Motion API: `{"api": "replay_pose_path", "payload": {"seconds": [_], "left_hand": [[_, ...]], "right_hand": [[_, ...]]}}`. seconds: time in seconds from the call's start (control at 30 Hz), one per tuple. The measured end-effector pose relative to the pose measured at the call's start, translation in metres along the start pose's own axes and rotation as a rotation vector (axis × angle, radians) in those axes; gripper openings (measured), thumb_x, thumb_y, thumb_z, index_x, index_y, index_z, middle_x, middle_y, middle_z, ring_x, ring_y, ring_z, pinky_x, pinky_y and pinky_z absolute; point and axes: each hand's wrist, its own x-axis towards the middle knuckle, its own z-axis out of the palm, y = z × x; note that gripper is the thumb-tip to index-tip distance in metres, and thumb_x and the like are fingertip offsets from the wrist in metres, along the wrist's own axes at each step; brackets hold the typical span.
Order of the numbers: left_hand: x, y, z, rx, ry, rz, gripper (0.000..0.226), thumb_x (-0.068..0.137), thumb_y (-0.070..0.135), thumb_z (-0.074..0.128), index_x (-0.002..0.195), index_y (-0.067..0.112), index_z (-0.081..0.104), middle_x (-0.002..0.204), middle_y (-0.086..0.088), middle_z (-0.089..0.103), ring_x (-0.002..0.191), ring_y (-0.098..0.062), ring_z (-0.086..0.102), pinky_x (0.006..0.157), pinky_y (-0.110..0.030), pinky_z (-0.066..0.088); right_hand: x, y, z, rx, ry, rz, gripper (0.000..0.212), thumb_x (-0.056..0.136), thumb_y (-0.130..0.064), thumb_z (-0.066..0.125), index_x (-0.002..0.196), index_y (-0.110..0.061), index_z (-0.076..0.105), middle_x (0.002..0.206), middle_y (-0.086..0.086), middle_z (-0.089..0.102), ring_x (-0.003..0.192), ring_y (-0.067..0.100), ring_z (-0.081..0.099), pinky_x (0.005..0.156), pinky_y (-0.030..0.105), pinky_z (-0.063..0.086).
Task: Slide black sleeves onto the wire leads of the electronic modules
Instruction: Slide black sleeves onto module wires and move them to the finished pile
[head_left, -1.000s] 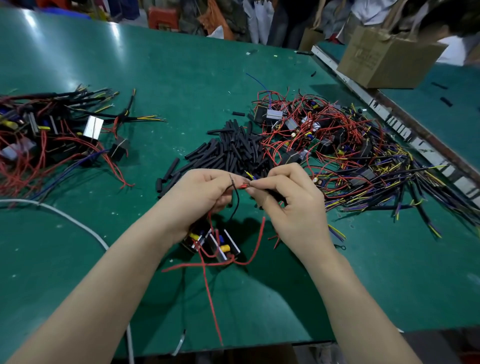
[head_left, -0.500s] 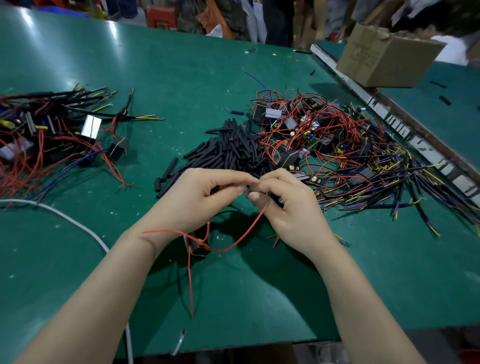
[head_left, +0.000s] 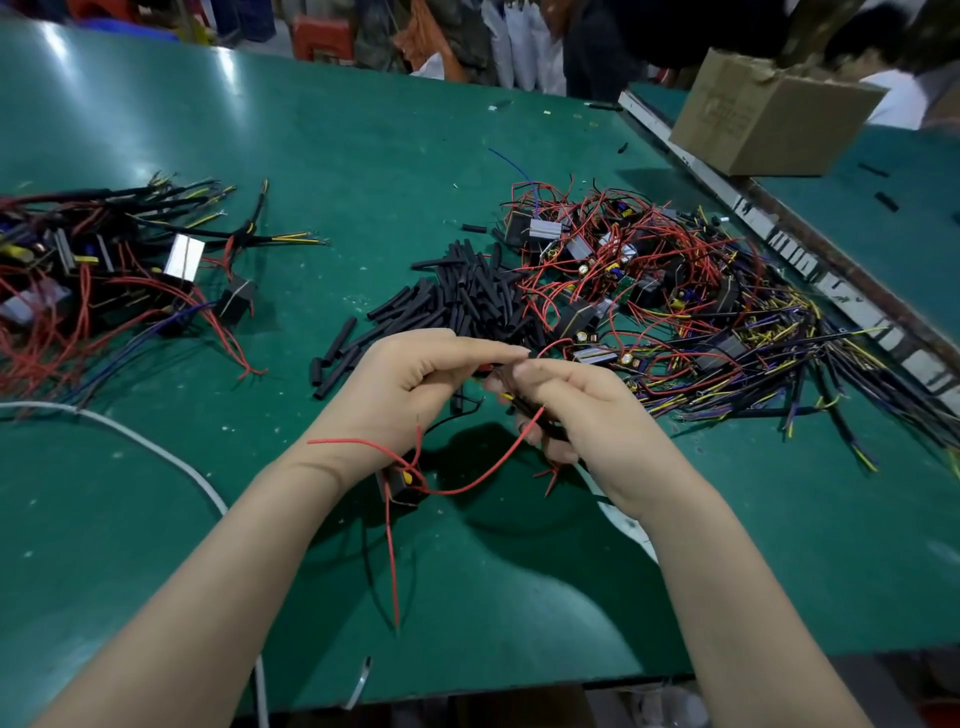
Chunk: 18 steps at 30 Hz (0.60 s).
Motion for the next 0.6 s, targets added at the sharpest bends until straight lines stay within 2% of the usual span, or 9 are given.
{"api": "replay_pose_path", "payload": {"seconds": [0.07,0.17,0.27,0.3,0.37,0.43,0.53,0.6], "left_hand": [[0.0001,0.0002,-0.0002,-0.016,0.004,0.001,0.046,0.088,-0.005,0.048,0.117,0.030,0.059,0.065,0.009,0.050,0.065,0.003,0.047,0.068,-0.010,0.036],[-0.0008,0.0035,0.0001,-0.002,-0.010,0.034,0.041,0.088,-0.001,0.050,0.118,0.026,0.058,0.064,0.012,0.046,0.063,0.005,0.045,0.065,-0.007,0.033],[-0.0020,0.0060,-0.0008,-0.056,0.000,0.016,0.038,0.090,0.011,0.053,0.122,0.031,0.055,0.074,0.021,0.058,0.065,0.009,0.048,0.068,-0.006,0.036],[-0.0023,0.0061,-0.0013,-0.072,-0.001,-0.009,0.040,0.091,0.017,0.054,0.126,0.036,0.051,0.071,0.019,0.058,0.061,0.005,0.045,0.066,-0.009,0.036],[-0.0027,0.0061,-0.0020,-0.050,-0.007,-0.064,0.040,0.091,0.028,0.054,0.127,0.043,0.046,0.061,0.006,0.046,0.057,-0.006,0.037,0.059,-0.018,0.035],[-0.0034,0.0061,-0.0020,-0.026,0.002,-0.093,0.029,0.090,0.032,0.054,0.117,0.042,0.053,0.058,0.004,0.046,0.056,-0.005,0.041,0.060,-0.020,0.038],[-0.0046,0.0078,-0.0018,-0.054,0.011,-0.137,0.007,0.090,0.037,0.056,0.096,0.037,0.061,0.063,0.001,0.056,0.057,-0.002,0.051,0.062,-0.023,0.045],[-0.0053,0.0087,-0.0019,-0.067,0.016,-0.161,0.007,0.088,0.039,0.054,0.087,0.036,0.059,0.066,-0.001,0.060,0.056,-0.004,0.055,0.062,-0.024,0.047]], "right_hand": [[0.0018,-0.0030,0.0007,0.109,0.009,0.047,0.032,0.092,-0.031,0.047,0.077,-0.023,0.074,0.087,-0.006,0.073,0.050,0.008,0.046,0.037,0.016,0.025],[0.0032,-0.0039,0.0015,0.093,0.043,0.086,0.043,0.092,-0.050,0.045,0.069,-0.028,0.074,0.088,-0.006,0.074,0.048,0.009,0.046,0.037,0.018,0.024],[0.0035,-0.0036,0.0017,0.064,0.067,0.080,0.044,0.083,-0.062,0.052,0.073,-0.023,0.070,0.079,-0.010,0.072,0.047,0.007,0.043,0.036,0.016,0.022],[0.0032,-0.0037,0.0018,0.062,0.070,0.068,0.042,0.082,-0.061,0.054,0.073,-0.024,0.070,0.076,-0.011,0.070,0.047,0.006,0.043,0.036,0.015,0.022],[0.0028,-0.0042,0.0024,0.066,0.067,0.048,0.032,0.079,-0.057,0.057,0.069,-0.030,0.071,0.075,-0.012,0.068,0.049,0.006,0.042,0.037,0.015,0.020],[0.0024,-0.0040,0.0017,0.084,0.059,0.034,0.025,0.078,-0.052,0.059,0.067,-0.033,0.071,0.075,-0.012,0.067,0.050,0.007,0.042,0.037,0.016,0.020],[0.0019,-0.0026,-0.0005,0.092,0.020,-0.007,0.019,0.078,-0.046,0.063,0.070,-0.030,0.071,0.073,-0.012,0.064,0.052,0.007,0.042,0.038,0.014,0.023],[0.0009,-0.0009,-0.0007,0.039,0.019,-0.049,0.016,0.074,-0.044,0.074,0.073,-0.028,0.071,0.064,-0.013,0.057,0.050,0.002,0.042,0.040,0.011,0.026]]}}
